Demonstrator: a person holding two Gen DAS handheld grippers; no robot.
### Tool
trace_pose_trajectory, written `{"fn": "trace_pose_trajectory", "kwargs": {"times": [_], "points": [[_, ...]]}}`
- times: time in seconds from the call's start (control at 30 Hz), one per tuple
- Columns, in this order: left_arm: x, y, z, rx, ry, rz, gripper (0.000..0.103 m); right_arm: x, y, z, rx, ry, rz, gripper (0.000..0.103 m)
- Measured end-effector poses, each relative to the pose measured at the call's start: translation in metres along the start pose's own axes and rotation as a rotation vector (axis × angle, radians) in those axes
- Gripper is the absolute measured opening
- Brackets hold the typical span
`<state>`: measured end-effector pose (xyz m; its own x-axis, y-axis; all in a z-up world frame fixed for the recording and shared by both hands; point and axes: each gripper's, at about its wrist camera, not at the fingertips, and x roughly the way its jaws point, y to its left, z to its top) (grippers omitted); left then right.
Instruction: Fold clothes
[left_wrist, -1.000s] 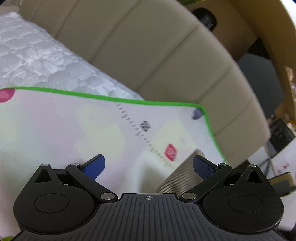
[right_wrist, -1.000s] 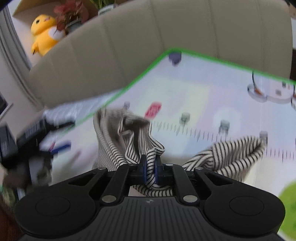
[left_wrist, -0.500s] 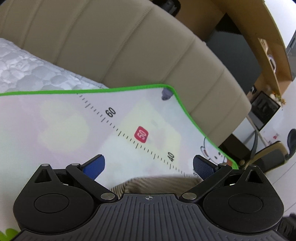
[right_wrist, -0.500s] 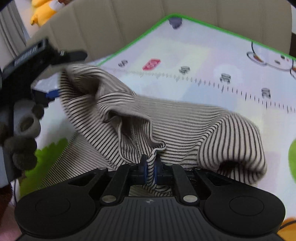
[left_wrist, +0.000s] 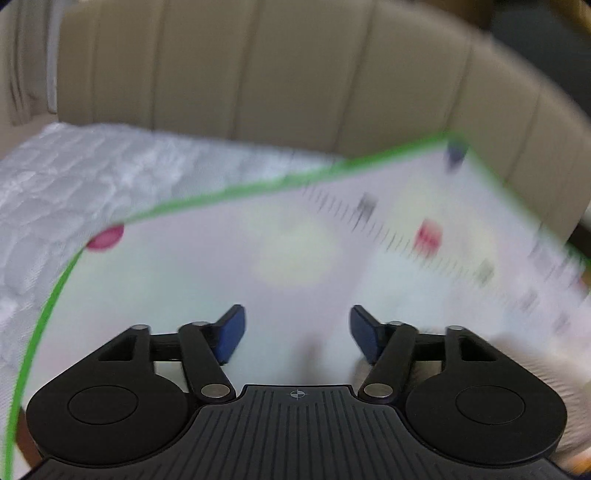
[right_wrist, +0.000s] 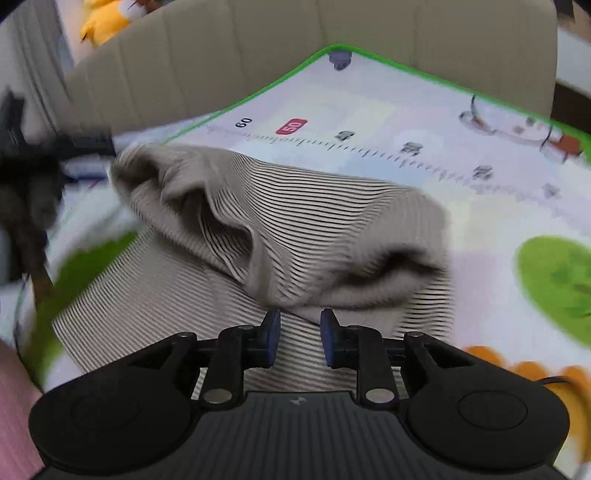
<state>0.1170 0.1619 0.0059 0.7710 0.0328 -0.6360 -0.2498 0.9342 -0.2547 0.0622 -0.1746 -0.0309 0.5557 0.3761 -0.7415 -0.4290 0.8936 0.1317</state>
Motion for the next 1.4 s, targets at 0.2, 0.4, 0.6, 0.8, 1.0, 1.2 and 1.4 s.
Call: {"fn": "trace_pose_trajectory", "kwargs": {"times": [0.2,0.4,0.6,0.8,1.0,1.2,1.4], "points": [[-0.049,-0.033,0.01,0.027,-0.198,-0.417,0.096,-0.045,-0.021,0.023,0.052,-0.171,0.035,0.023],[0.002,-0.094,-0.03,0.373,0.052,-0.335,0.086,0.0,-0.039,0.046,0.023,-0.136,-0.042,0.032],[0.034,-0.061,-0.058,0.357,0.316,-0.154,0.099,0.03,-0.061,0.006,-0.05,-0.073,-0.118,0.032],[0.02,-0.055,-0.056,0.366,0.284,-0.076,0.099,0.001,-0.073,-0.008,0.066,-0.097,-0.139,0.051],[-0.001,-0.044,-0.042,0.227,0.216,-0.133,0.098,-0.025,-0.111,-0.02,0.42,-0.141,0.018,0.05],[0.017,-0.029,-0.041,-0.005,0.311,-0.227,0.095,0.007,-0.1,-0.016,0.479,-0.059,0.051,0.052],[0.033,-0.038,-0.052,0.05,0.336,-0.221,0.072,0.016,-0.077,0.025,0.356,-0.159,0.049,0.022]]}}
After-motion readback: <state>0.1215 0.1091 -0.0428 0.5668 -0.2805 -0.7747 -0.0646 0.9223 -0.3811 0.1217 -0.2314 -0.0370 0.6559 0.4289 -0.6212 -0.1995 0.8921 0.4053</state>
